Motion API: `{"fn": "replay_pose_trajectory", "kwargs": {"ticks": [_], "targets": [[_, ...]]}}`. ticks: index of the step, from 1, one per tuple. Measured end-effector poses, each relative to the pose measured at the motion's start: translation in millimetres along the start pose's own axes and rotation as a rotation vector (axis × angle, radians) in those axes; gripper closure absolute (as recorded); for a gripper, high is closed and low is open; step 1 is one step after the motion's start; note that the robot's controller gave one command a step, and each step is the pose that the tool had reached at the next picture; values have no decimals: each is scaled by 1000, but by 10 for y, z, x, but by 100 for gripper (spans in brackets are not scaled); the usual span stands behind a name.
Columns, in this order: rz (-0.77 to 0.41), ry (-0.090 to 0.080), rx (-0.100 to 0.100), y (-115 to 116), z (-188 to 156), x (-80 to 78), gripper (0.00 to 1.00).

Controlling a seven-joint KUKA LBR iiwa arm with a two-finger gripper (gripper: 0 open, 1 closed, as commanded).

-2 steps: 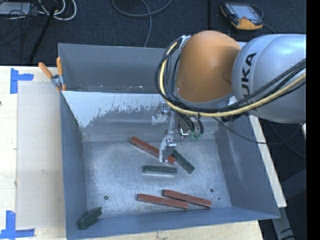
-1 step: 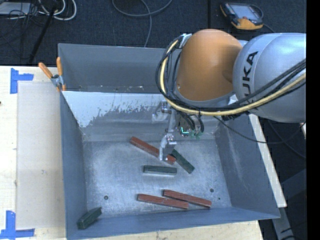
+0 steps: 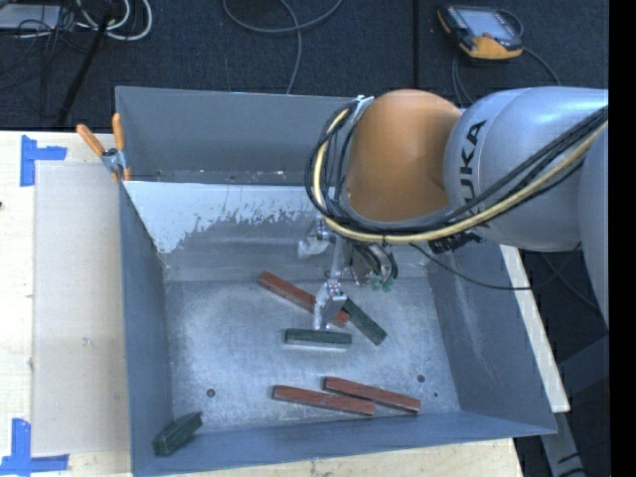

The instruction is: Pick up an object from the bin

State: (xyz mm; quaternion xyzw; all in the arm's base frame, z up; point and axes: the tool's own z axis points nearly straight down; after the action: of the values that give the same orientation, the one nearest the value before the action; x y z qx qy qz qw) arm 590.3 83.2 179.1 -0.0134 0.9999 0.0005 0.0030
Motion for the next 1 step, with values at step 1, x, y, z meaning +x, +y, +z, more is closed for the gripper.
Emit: {"fn": "replay_pose_trajectory", "kwargs": {"ticks": [1], "targets": [[-115, 3, 0, -99, 691, 67, 0]]}}
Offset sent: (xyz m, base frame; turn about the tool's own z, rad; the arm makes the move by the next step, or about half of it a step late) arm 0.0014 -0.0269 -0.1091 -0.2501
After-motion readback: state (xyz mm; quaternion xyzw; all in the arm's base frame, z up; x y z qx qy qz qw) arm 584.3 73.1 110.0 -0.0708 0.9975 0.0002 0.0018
